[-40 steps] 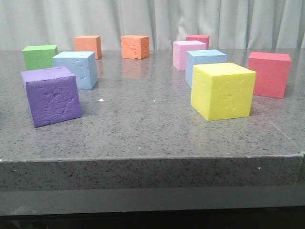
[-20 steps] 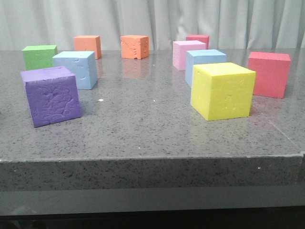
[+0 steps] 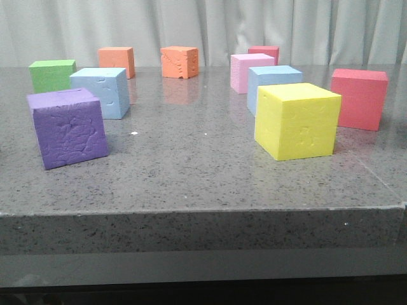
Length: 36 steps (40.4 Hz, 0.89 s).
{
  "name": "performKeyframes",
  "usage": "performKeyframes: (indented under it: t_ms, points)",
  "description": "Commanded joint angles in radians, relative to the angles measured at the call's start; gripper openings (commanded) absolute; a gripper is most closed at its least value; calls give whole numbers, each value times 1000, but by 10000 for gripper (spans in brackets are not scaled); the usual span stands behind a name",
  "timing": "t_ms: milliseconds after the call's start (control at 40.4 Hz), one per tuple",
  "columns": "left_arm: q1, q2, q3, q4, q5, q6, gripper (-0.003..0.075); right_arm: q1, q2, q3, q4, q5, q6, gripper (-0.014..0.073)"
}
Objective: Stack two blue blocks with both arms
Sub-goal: 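Lower the right gripper over the light blue cube behind the yellow cube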
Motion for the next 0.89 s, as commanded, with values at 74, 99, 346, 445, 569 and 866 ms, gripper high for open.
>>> performKeyframes:
  t_ms: [74, 99, 346, 445, 569, 866]
  points:
    - [-8, 13, -28, -11, -85, 2, 692, 97, 140, -168, 17, -48, 49, 645]
    - [-8, 13, -28, -11, -85, 2, 692, 107, 165, -191, 17, -40, 55, 645]
    - [-8, 13, -28, -11, -85, 2, 692, 193, 361, -381, -98, 46, 194, 645]
    - [-8, 13, -28, -11, -85, 2, 692, 196, 410, -431, -141, 77, 250, 645]
    - [-8, 13, -28, -11, -85, 2, 692, 196, 444, -450, -145, 83, 262, 645]
    - [-8, 13, -28, -11, -85, 2, 692, 195, 511, -450, -136, 38, 262, 645]
